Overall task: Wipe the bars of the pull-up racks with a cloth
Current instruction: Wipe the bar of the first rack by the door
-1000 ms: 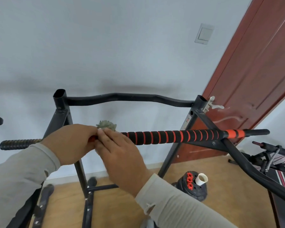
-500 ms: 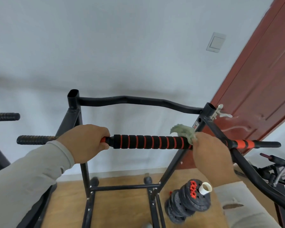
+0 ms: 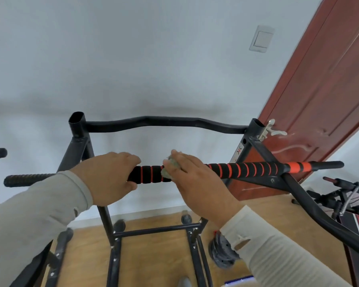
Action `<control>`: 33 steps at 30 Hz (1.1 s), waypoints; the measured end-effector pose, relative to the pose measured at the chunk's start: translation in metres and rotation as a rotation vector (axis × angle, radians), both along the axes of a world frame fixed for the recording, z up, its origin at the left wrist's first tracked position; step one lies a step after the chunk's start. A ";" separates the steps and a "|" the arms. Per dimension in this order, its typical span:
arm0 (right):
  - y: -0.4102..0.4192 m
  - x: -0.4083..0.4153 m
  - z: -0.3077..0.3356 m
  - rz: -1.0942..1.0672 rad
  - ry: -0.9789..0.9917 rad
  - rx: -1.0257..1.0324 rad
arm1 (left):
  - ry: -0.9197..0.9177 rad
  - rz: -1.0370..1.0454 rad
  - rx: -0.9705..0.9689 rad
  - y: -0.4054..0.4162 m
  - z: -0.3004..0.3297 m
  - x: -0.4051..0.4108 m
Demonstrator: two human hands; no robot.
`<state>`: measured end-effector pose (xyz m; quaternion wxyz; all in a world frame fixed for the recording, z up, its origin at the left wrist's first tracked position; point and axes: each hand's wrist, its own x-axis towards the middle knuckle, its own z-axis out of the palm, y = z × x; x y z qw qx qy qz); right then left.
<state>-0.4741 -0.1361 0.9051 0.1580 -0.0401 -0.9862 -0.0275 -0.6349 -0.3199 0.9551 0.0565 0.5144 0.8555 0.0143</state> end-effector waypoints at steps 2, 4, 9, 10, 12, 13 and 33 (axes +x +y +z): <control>0.009 0.004 -0.002 0.000 0.030 0.012 | 0.048 -0.049 0.050 0.020 0.002 0.014; 0.010 0.006 -0.001 0.049 0.058 0.058 | 0.108 -0.065 0.052 0.039 -0.001 0.025; 0.058 0.047 0.015 0.115 0.002 0.165 | 0.143 -0.052 -0.011 0.051 0.000 0.027; 0.077 0.061 0.020 0.061 -0.040 0.155 | 0.135 -0.054 -0.010 0.050 0.001 0.029; 0.120 0.088 0.033 -0.109 -0.142 0.160 | 0.142 -0.056 -0.002 0.052 0.002 0.032; 0.140 0.101 0.041 -0.205 -0.196 0.180 | 0.153 -0.058 -0.004 0.052 0.003 0.034; 0.012 -0.008 0.043 0.180 -0.012 -0.451 | 0.032 0.171 0.125 0.030 -0.010 0.043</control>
